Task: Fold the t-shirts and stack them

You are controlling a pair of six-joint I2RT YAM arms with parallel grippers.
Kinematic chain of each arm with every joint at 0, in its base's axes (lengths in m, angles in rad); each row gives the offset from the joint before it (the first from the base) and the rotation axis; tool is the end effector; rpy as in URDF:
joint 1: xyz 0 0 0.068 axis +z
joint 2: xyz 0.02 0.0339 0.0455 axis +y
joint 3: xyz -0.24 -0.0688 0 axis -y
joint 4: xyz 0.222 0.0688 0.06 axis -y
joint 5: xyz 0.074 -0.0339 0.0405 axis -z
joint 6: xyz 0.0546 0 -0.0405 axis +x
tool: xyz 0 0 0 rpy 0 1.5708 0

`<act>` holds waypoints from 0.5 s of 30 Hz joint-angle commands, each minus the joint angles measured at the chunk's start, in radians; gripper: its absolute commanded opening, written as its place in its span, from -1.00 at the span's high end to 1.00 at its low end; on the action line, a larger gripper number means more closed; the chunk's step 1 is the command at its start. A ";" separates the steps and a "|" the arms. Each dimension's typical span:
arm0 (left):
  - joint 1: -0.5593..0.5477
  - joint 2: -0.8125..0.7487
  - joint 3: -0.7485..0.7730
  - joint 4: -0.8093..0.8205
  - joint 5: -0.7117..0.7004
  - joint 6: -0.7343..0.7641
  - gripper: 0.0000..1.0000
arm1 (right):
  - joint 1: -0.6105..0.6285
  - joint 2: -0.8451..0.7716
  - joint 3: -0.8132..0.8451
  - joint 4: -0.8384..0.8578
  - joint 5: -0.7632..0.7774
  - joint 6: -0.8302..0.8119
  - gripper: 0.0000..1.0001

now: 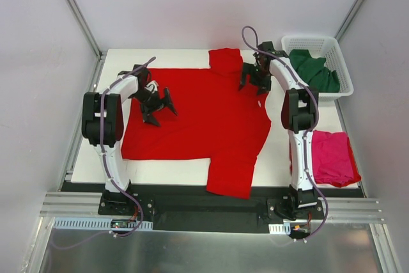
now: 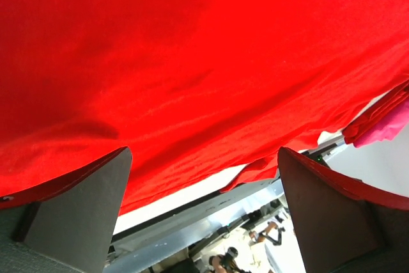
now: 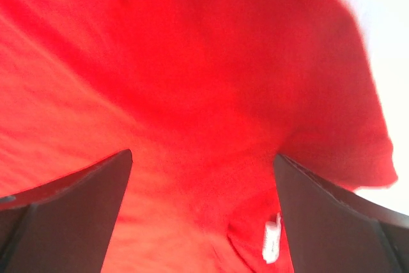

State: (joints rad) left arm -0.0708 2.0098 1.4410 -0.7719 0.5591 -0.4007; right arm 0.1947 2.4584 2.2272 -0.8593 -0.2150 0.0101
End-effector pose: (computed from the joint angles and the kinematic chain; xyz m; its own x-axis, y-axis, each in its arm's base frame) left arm 0.3658 -0.0550 0.1446 -0.9647 -0.2631 -0.0086 -0.2125 0.7976 -0.5645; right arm 0.4832 0.1072 0.1596 -0.8729 -0.1621 -0.4601 -0.2769 0.9411 0.1939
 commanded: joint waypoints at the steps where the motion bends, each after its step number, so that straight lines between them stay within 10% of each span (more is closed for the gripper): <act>1: 0.005 -0.094 0.045 -0.049 -0.053 0.028 -0.99 | 0.009 -0.139 -0.032 0.008 -0.012 -0.051 -0.92; 15: 0.005 -0.177 0.131 -0.052 -0.172 -0.032 -0.99 | 0.049 -0.088 0.000 0.112 -0.258 0.071 -0.92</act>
State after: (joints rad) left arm -0.0708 1.9244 1.5616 -0.8093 0.4484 -0.4118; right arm 0.2096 2.4214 2.2272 -0.7982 -0.3782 0.0280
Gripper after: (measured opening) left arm 0.993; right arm 0.958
